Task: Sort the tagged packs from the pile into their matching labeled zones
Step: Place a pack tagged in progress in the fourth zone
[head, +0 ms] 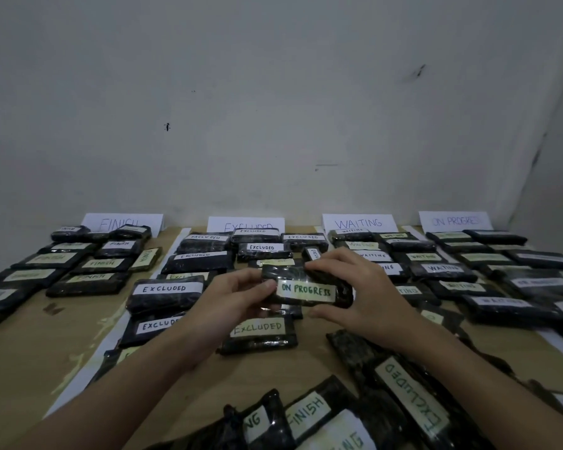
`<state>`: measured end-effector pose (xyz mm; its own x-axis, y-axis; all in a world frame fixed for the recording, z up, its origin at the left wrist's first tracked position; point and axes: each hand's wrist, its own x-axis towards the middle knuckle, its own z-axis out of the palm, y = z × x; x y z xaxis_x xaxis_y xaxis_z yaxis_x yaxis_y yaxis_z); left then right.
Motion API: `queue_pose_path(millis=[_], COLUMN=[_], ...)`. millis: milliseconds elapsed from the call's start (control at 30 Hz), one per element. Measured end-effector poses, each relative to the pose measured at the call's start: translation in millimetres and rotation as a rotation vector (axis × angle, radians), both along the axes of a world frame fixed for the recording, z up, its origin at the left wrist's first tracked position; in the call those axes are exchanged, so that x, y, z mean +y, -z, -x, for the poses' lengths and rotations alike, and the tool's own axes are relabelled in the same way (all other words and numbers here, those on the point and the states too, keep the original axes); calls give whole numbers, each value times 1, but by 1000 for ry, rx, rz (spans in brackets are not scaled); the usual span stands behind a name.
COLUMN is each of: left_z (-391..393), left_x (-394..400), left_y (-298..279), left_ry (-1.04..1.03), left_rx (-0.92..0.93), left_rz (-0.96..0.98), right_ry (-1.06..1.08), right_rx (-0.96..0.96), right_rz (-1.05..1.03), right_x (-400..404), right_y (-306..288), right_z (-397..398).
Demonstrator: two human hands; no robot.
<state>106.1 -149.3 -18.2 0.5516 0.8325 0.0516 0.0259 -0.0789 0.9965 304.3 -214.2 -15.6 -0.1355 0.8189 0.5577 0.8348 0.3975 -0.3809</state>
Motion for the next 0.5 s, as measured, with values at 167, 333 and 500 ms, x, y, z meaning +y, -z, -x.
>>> queue_pose_path(millis=[167, 333, 500], left_z=[-20, -61, -118], left_x=[-14, -36, -62], left_y=[-11, -22, -27], left_ry=[24, 60, 176], left_rx=[34, 69, 68], left_rz=[-66, -137, -185], right_ry=[177, 264, 383], right_rx=[-243, -226, -245], right_rz=[-107, -155, -186], right_x=[-13, -45, -91], right_y=[7, 3, 4], right_z=[-1, -22, -66])
